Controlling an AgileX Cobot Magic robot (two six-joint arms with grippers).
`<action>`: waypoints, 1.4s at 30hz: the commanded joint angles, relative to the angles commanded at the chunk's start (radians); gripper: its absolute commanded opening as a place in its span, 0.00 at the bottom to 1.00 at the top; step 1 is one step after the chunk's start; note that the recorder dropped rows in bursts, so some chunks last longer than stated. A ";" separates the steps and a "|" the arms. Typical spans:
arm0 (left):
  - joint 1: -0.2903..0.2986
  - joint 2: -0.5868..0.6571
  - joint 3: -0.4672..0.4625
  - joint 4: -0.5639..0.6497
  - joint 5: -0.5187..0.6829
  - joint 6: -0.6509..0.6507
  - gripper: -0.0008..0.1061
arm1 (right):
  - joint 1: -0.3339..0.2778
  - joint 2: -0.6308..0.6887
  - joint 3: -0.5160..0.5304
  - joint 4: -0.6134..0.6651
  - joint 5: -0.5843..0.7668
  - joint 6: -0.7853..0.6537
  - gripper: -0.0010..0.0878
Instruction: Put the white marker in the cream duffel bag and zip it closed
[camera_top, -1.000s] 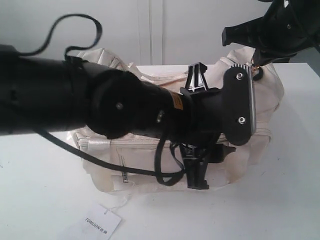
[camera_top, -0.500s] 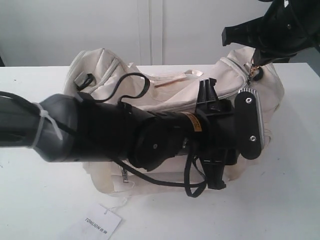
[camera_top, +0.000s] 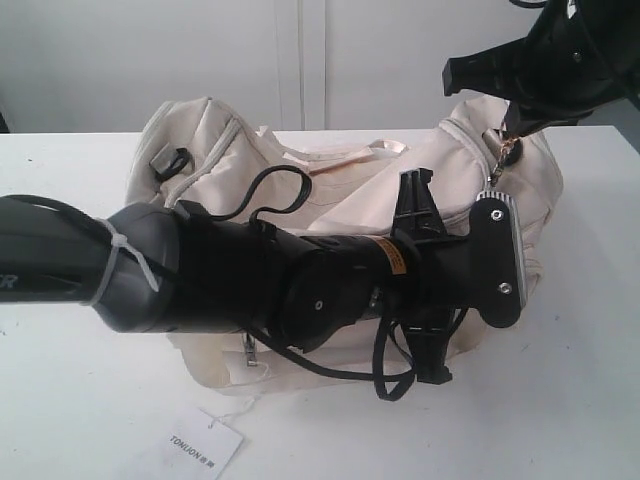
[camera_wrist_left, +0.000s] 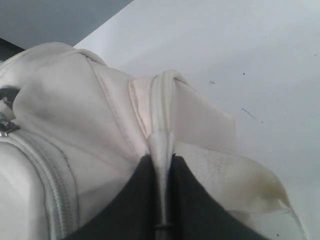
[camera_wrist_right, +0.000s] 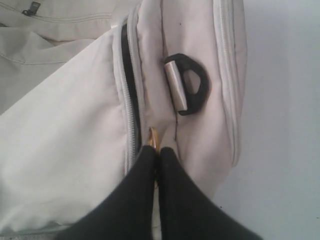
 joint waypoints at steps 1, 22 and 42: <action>0.000 0.000 0.000 0.000 0.000 0.000 0.01 | 0.000 0.000 0.000 0.000 -0.011 0.000 0.01; 0.000 0.000 0.000 0.000 0.029 0.002 0.01 | 0.000 0.013 0.000 -0.106 -0.245 0.110 0.01; 0.000 0.000 0.000 0.000 0.030 0.002 0.01 | 0.000 0.020 0.000 0.127 0.079 -0.099 0.04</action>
